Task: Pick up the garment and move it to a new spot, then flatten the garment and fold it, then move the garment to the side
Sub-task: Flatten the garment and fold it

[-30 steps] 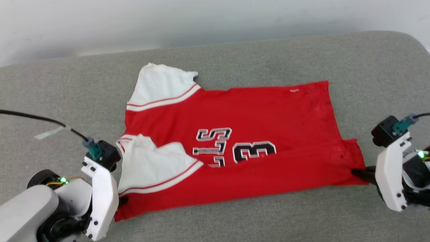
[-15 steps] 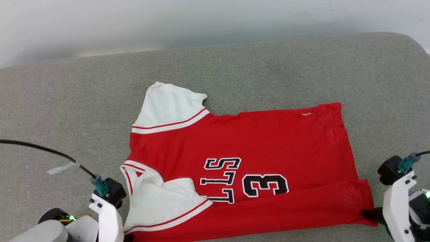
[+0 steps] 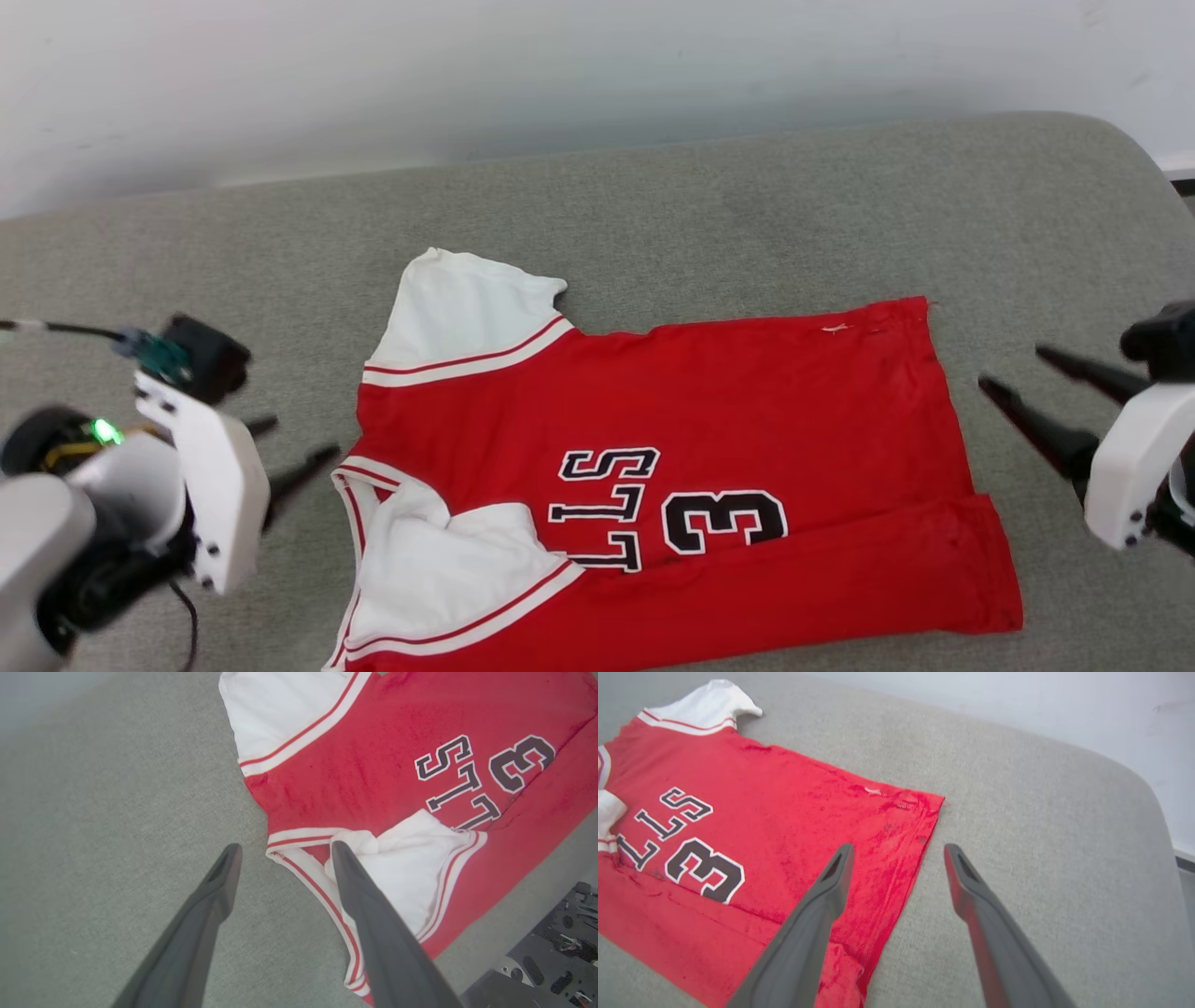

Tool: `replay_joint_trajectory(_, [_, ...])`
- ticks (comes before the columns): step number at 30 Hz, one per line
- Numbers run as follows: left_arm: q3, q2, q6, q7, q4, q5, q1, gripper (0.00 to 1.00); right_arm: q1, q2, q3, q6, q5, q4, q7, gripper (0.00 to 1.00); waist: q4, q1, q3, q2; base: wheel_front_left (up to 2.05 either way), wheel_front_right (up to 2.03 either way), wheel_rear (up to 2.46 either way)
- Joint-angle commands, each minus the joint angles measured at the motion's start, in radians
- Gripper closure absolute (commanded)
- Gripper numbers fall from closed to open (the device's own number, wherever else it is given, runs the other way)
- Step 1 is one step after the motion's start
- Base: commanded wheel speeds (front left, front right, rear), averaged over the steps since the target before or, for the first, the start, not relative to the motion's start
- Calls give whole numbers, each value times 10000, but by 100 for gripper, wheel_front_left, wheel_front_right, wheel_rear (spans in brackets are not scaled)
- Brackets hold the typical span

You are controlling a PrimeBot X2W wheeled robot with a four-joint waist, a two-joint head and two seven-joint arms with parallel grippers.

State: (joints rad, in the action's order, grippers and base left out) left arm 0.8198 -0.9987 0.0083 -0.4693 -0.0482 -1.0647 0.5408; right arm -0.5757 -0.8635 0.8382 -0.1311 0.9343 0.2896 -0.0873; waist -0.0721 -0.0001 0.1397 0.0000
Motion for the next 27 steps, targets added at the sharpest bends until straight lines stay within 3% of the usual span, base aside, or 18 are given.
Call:
replay_joint_trajectory(1, [-124,-4,41,209,85,191,213,0,-73,208,-236,7,-301,10,418,0,-79,1,50,0,0,0,0])
replay_joint_trajectory(7, [-569,499,283,1101,830,1064,1315,0,466,1604,-2540,7,-2241,174,2859,0,-369,1,481,0,0,0,0])
replay_joint_trajectory(13, [-741,1039,178,905,1556,1436,2696,0,1576,3282,-5262,7,-4241,-836,3477,0,-651,1,1253,0,0,0,0])
replay_joint_trajectory(14, [-757,1268,-4,478,2023,1465,3498,0,2245,4099,-6364,7,-5165,-1764,3515,0,-807,1,1730,0,0,0,0])
replay_joint_trajectory(20, [-693,1594,-517,-1362,3006,1050,5197,0,3069,5079,-7060,7,-6149,-3275,3492,0,-1209,1,2726,0,0,0,0])
replay_joint_trajectory(27, [-272,1774,-850,-4098,3764,614,6765,0,2911,5361,-7137,7,-6483,-3948,3298,0,-1621,1,3697,0,0,0,0])
